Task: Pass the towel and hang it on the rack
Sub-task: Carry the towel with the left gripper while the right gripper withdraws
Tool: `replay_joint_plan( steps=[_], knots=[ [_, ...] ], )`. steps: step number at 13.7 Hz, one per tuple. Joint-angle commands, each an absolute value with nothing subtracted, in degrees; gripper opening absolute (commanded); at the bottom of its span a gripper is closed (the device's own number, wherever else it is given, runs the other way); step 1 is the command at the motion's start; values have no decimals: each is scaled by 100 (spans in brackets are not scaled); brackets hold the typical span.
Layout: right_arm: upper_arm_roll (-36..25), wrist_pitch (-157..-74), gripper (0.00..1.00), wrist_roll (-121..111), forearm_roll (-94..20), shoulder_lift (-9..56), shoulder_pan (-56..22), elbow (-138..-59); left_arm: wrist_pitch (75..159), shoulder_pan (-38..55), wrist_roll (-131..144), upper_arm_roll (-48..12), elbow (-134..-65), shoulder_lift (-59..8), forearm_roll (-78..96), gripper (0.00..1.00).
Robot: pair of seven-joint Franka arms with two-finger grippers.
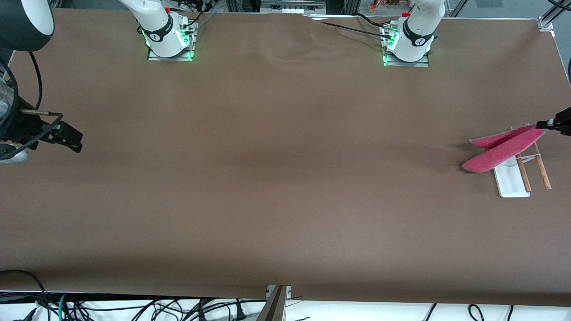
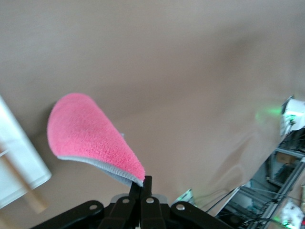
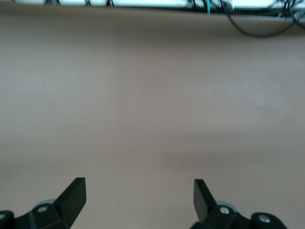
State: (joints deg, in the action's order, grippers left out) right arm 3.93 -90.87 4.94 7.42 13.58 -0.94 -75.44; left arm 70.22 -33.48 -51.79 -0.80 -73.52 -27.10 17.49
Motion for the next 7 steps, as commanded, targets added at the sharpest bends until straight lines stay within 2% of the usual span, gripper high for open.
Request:
replay_joint_plan(
  steps=[1, 4, 7],
  knots=[
    [448, -8729, 100, 176, 721, 915, 53, -8120, 7214, -3629, -6192, -18, -6769, -3093, 1241, 0],
    [755, -8518, 100, 254, 695, 826, 61, -8191, 7575, -3735, -7082, 420, -6618, -3234, 1143, 0],
    [835, -8315, 100, 292, 659, 817, 236, -8200, 8390, -3735, -7855, 808, -6627, -3366, 1108, 0]
  ],
)
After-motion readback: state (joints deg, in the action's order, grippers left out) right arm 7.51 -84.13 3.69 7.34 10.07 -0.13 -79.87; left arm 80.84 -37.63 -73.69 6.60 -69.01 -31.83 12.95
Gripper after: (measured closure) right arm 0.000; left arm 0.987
